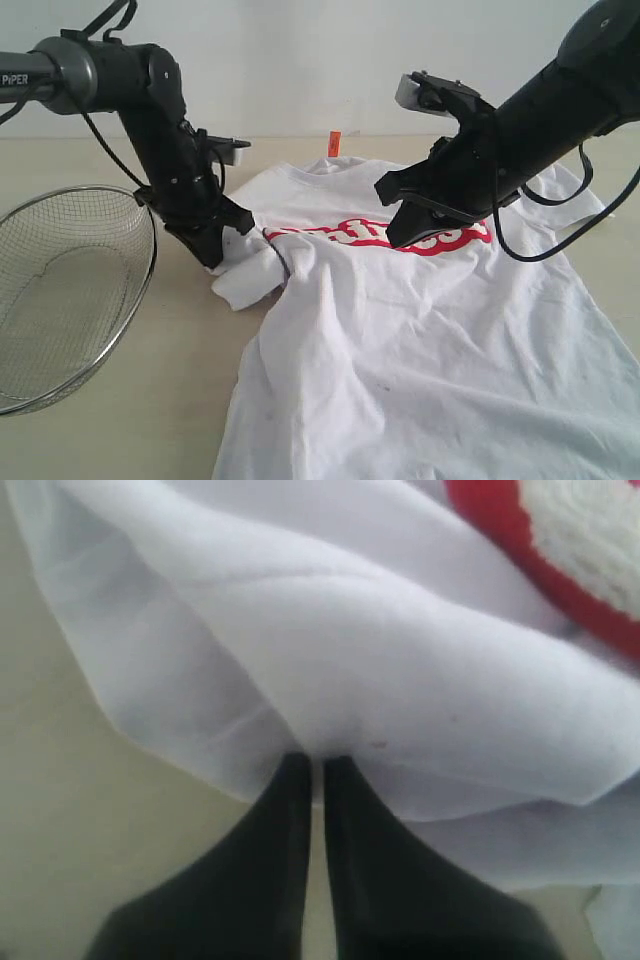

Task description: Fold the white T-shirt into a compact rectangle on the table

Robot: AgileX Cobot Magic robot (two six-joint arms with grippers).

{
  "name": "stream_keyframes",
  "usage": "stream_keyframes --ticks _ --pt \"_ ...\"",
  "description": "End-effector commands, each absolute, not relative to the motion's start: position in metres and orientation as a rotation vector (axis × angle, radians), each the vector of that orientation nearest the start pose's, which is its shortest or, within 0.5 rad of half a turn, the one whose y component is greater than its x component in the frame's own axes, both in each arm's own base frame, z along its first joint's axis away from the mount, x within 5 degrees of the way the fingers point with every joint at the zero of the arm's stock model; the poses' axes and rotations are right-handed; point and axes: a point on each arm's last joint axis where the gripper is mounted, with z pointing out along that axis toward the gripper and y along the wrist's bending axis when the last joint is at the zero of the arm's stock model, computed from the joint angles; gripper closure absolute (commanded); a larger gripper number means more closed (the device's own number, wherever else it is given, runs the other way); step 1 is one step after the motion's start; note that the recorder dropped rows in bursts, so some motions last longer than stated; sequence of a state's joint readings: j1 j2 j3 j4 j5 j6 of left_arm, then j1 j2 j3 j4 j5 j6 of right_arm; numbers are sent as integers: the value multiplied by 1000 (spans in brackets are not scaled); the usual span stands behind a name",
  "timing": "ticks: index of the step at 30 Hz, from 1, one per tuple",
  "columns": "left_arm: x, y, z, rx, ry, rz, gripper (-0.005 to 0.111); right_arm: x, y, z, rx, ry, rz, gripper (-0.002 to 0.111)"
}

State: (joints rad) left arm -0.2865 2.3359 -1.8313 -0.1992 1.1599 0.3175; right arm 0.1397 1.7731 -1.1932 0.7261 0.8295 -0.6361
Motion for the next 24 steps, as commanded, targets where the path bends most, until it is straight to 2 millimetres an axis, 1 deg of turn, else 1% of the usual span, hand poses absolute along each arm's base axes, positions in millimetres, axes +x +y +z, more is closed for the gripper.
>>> stream_keyframes --ticks 1,4,7,11,14,20,24 --pt "443 -147 132 778 3007 -241 102 346 95 223 -471 2631 715 109" --pt "447 -143 130 772 3024 -159 102 346 95 223 -471 2631 715 109" --pt "450 -141 125 786 3056 -116 102 346 95 223 -471 2631 715 109" --pt "451 -142 119 792 3077 -116 102 346 95 223 -471 2631 715 109" --pt "452 -142 119 794 3070 -108 102 346 94 223 -469 2629 712 109" --pt "455 -131 119 798 3066 82 102 346 94 223 -469 2629 712 109" --pt "459 -129 122 791 3040 136 102 346 94 223 -469 2629 712 109"
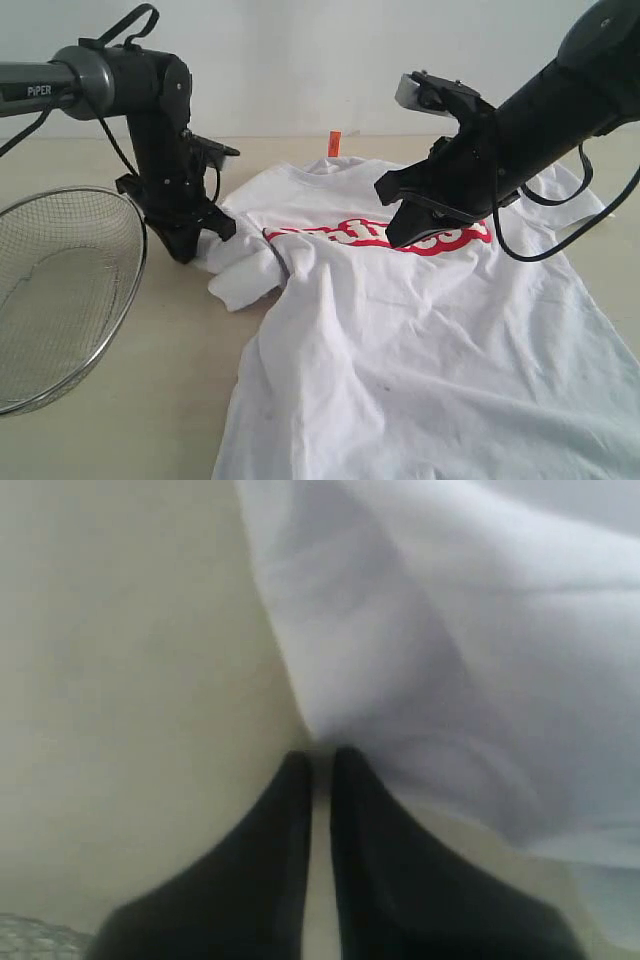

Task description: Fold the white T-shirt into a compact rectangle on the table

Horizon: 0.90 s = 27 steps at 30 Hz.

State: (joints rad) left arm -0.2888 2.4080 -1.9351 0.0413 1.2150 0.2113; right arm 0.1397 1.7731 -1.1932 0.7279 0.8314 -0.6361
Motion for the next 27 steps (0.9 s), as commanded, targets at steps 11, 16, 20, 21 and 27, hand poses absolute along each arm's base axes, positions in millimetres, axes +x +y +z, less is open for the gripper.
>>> stream_keyframes --ticks 11,16,20,21,27 --pt "475 -146 160 744 2921 -72 102 347 94 223 -467 2623 706 109" --pt "473 -152 158 750 2923 -131 102 347 94 223 -464 2621 702 109" --pt "470 -157 152 746 2943 -164 102 348 94 223 -462 2618 699 109" --pt "468 -162 152 752 2941 -196 102 348 94 223 -465 2617 699 109" --pt "456 -189 144 857 2940 -244 102 348 94 223 -466 2615 697 109"
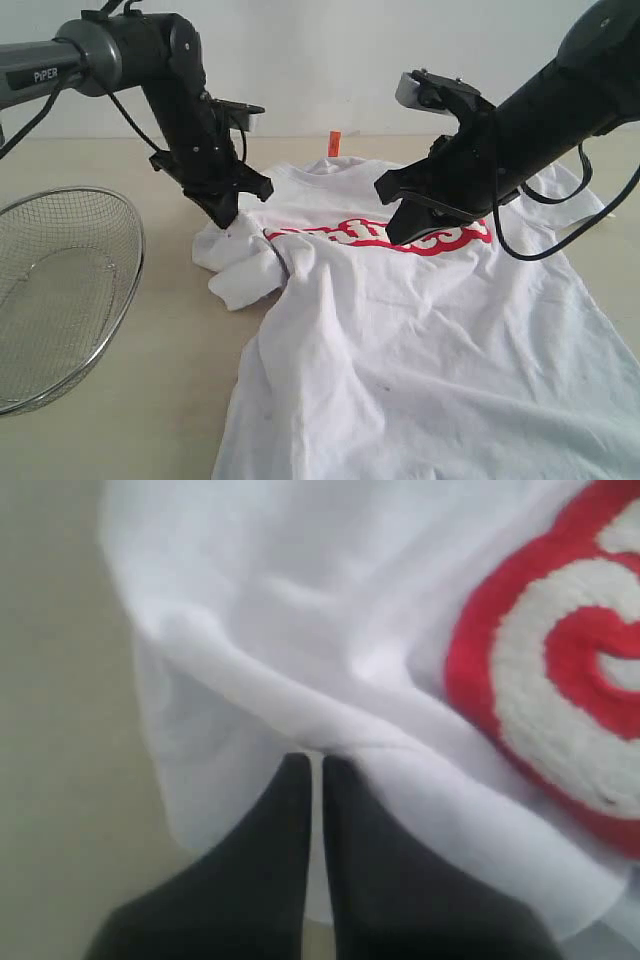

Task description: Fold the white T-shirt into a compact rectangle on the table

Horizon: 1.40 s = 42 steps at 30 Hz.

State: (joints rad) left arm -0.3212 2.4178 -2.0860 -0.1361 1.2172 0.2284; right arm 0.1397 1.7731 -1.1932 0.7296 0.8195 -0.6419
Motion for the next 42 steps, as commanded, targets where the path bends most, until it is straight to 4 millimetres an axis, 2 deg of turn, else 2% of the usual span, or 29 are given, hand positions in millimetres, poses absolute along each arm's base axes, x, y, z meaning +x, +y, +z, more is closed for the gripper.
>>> stream_keyframes --ticks 1,7,12,17,27,32,39,42 --pt "454 -193 141 883 2941 -241 102 348 94 223 -466 2615 697 109" --pt "453 -192 116 893 2997 -124 102 348 94 223 -468 2618 700 109" --pt "453 -188 107 918 3010 -51 102 348 94 223 -468 2618 700 109" --pt "456 -181 107 907 3008 39 102 348 94 223 -471 2617 699 109" --pt "471 -138 107 759 3045 106 102 348 94 223 -471 2617 699 109" --pt "474 -126 108 743 3045 156 102 348 94 223 -470 2616 697 109" --pt "477 -119 109 756 3023 287 102 348 94 223 -473 2615 697 109" --pt "487 -121 122 739 2963 297 102 347 94 223 -476 2622 705 109"
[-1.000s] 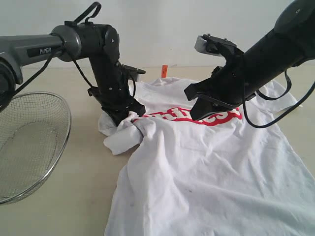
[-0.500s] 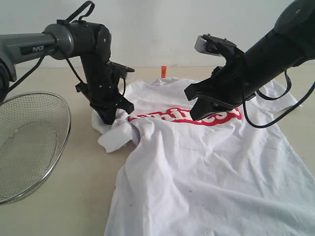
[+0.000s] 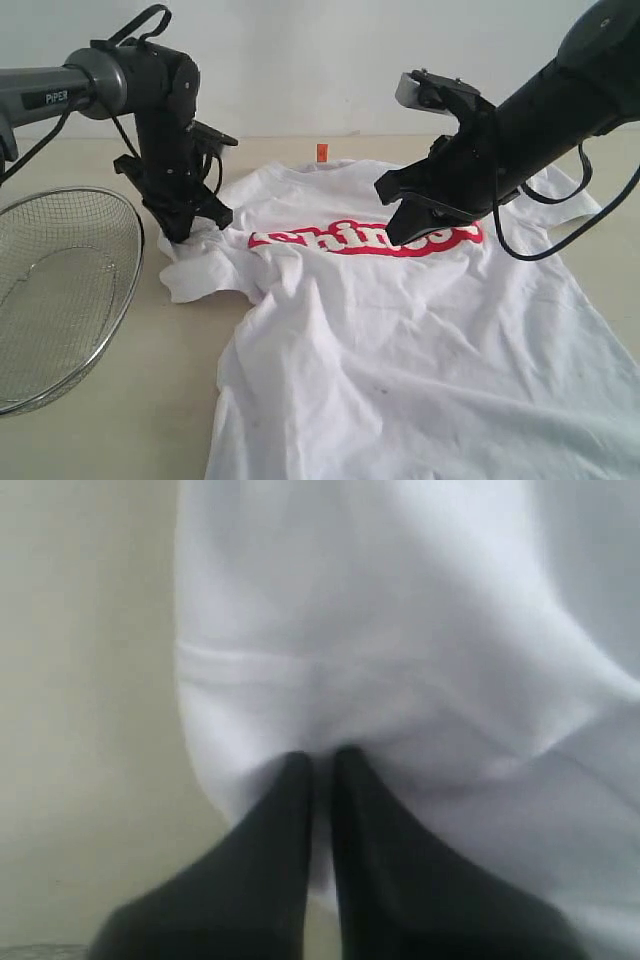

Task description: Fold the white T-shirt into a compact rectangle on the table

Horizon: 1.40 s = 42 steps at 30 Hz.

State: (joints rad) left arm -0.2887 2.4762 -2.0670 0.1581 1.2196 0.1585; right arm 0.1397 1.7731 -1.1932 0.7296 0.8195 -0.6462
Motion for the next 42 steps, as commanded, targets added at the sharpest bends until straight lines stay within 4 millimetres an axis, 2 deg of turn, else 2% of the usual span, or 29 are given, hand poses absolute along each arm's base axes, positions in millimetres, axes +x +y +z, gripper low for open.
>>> stream_keyframes --ticks 1,8,12,14,19,23,31,38,42 --pt "492 -122 128 727 2935 293 102 346 94 223 -478 2625 709 109" --pt "513 -126 148 661 2832 199 102 347 94 223 -477 2623 707 109" --pt "512 -148 172 676 2764 -147 102 348 94 223 -467 2612 693 109" --pt "510 -155 172 731 2741 -241 102 348 94 223 -466 2612 692 109" --pt "512 -154 149 716 2794 -203 102 348 94 223 -476 2609 690 109" --pt "511 -159 141 718 2809 -241 102 348 94 223 -476 2609 690 109" --pt "512 -156 117 747 2851 -188 102 348 94 223 -478 2608 689 109" --pt "514 -146 96 792 2883 -13 102 348 94 223 -478 2608 689 109" --pt "516 -138 92 792 2891 33 102 348 94 223 -478 2608 689 109"
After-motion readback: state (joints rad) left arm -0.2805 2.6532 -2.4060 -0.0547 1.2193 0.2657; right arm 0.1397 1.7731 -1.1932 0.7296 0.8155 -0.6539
